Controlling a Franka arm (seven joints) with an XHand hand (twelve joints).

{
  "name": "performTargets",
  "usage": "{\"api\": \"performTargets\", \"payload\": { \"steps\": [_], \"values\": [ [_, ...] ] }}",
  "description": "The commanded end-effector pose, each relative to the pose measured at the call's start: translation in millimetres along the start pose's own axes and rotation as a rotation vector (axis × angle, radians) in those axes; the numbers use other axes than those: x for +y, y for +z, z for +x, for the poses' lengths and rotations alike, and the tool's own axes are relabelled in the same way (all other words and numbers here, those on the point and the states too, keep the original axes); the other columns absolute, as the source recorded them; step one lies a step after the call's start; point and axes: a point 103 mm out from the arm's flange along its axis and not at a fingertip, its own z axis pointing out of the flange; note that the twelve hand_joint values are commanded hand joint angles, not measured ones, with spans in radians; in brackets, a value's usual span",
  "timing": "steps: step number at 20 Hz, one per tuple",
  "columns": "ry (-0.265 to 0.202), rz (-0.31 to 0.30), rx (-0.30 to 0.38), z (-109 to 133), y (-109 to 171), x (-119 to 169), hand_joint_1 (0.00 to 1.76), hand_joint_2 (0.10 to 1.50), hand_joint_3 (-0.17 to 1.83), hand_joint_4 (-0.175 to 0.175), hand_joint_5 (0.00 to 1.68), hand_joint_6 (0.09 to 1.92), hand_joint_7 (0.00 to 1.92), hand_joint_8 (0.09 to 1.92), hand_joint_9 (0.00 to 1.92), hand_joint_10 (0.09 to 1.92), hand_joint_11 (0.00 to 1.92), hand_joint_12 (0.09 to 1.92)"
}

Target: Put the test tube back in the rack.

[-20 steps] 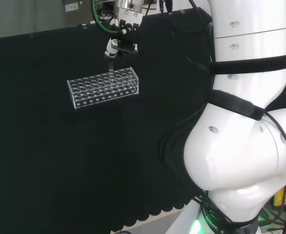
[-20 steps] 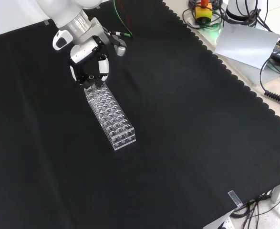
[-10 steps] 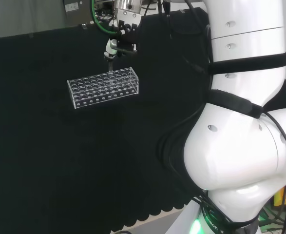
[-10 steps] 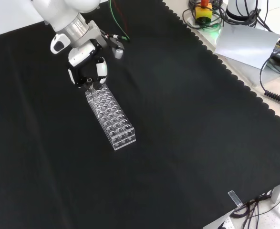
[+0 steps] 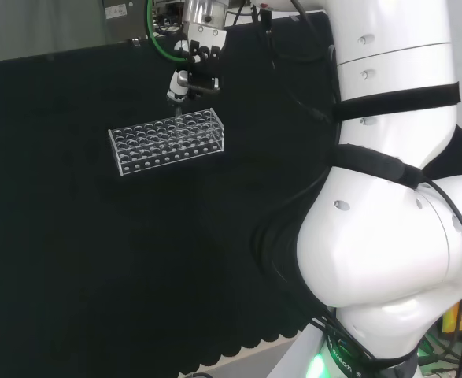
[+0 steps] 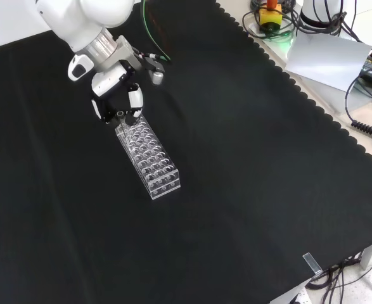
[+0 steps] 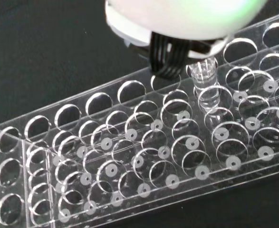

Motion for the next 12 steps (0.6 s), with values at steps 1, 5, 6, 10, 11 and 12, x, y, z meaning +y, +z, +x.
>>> {"api": "performTargets", "payload": {
  "steps": [1,5,6,10,11,12],
  "values": [
    [-0.004,0.021,-0.009,-2.8,14.6,1.7,1.43,0.57,0.78,-0.175,1.25,0.71,1.33,0.84,1.29,0.58,0.93,1.16],
    [-0.004,0.030,-0.005,-0.7,21.6,2.0,1.43,0.57,0.78,-0.175,1.25,0.71,1.33,0.84,1.29,0.58,0.93,1.16],
    [-0.006,0.030,0.001,-0.3,21.7,2.0,1.43,0.57,0.78,-0.175,1.25,0.71,1.33,0.84,1.29,0.58,0.93,1.16],
    [-0.026,0.091,0.072,-2.3,18.8,4.0,1.35,0.61,0.76,-0.175,1.22,0.76,1.28,0.82,1.36,0.67,0.83,1.25],
    [-0.033,0.113,0.082,-2.2,18.1,5.0,1.33,0.64,0.73,-0.175,1.18,0.77,1.28,0.83,1.34,0.71,0.77,1.31],
    [-0.039,0.127,0.091,-2.1,16.9,5.5,1.31,0.74,0.59,-0.175,1.12,0.82,1.22,0.85,1.29,0.73,0.69,1.36]
  ]
}}
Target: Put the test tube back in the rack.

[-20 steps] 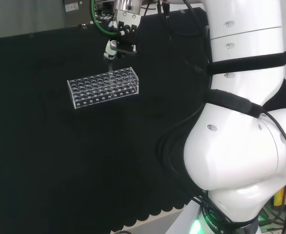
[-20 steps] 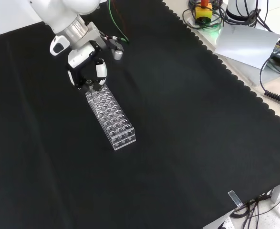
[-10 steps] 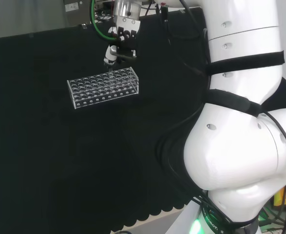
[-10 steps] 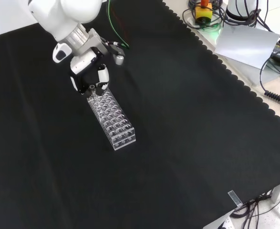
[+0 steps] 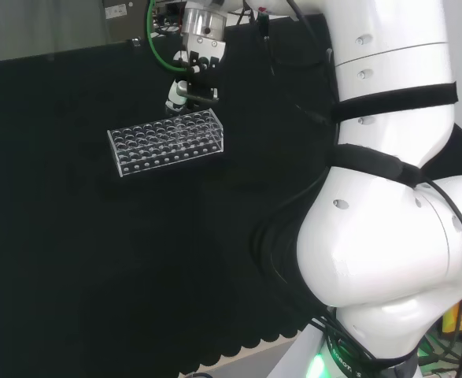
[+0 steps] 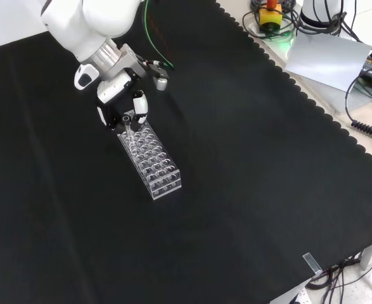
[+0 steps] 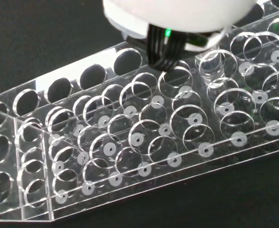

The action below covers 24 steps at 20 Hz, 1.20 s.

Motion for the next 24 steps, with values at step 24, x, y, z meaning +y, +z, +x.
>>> {"api": "performTargets", "payload": {
  "steps": [24],
  "values": [
    [-0.115,-0.021,0.112,2,-124,-57,1.15,0.51,0.86,-0.066,0.57,0.81,0.64,0.94,0.71,0.87,0.32,1.51]
  ]
}}
